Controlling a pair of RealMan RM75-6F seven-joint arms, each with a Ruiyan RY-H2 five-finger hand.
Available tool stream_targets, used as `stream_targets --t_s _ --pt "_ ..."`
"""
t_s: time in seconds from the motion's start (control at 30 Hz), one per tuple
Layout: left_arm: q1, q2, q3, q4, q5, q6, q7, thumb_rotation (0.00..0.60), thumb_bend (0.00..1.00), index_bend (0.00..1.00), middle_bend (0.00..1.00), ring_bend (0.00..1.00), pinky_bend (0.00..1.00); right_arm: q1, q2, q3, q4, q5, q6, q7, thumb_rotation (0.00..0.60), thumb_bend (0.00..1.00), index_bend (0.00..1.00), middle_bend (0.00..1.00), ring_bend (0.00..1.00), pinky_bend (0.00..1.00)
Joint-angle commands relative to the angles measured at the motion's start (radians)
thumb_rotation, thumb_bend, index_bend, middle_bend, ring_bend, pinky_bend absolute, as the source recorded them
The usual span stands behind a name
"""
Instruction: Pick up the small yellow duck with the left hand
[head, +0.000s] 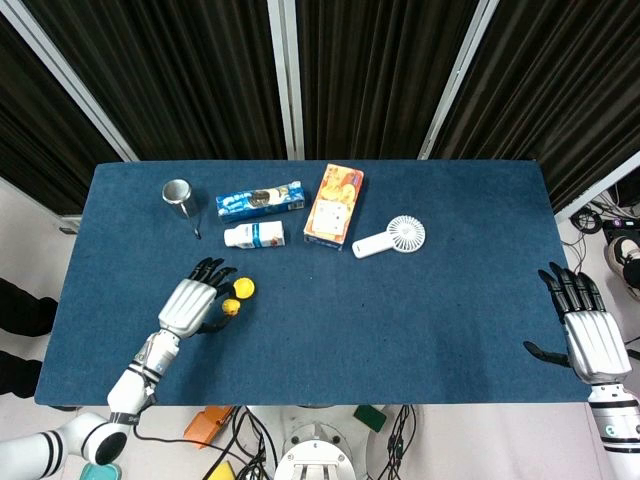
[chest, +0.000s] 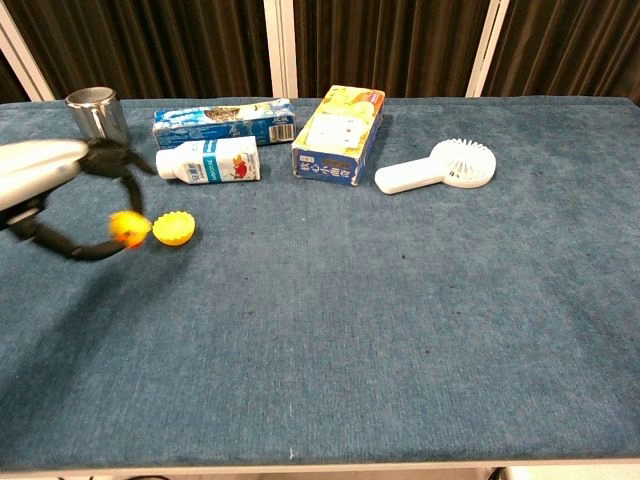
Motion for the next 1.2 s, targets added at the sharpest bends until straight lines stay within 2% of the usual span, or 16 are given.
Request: stream_targets --t_s 0.03,0.27,0.6,0.87,1.1,1.2 --pt "-0.048 -0.029 -0.041 0.012 -0.047 -0.047 0.031 0.6 0.4 0.54 0.15 0.05 0.0 -0.001 0.001 0.0 -0.002 0.003 -0.001 -0.002 0.6 0.15 0.0 0.04 0.0 0.07" --pt "-0.113 -0.066 -0.078 0.06 -0.152 -0.118 0.096 0.6 0.39 0.53 0.15 0.05 0.0 -0.007 0.002 -0.001 0.003 0.013 0.001 0.003 0.6 0.15 0.0 0.04 0.0 0.07" --pt "-0.144 -0.086 -0.072 0.096 -0.246 -0.136 0.178 0.6 0.37 0.5 0.15 0.05 0.0 -0.006 -0.003 -0.001 0.018 0.016 -0.004 0.016 0.6 0.15 0.0 0.04 0.0 0.07" --pt "-0.157 -0.09 -0.062 0.098 -0.273 -0.137 0.183 0.6 0.35 0.45 0.15 0.04 0.0 -0.007 -0.005 0.0 0.021 0.017 -0.005 0.018 0.6 0.15 0.0 0.04 0.0 0.07" --pt "-0.164 -0.09 -0.052 0.099 -0.284 -0.133 0.179 0.6 0.3 0.32 0.14 0.02 0.0 -0.009 -0.002 -0.001 0.017 0.017 -0.002 0.016 0.6 0.15 0.0 0.04 0.0 0.07" --pt "-0.163 -0.083 -0.046 0.093 -0.282 -0.124 0.178 0.6 0.3 0.31 0.14 0.02 0.0 -0.009 -0.002 0.0 0.015 0.017 -0.003 0.013 0.6 0.15 0.0 0.04 0.0 0.07"
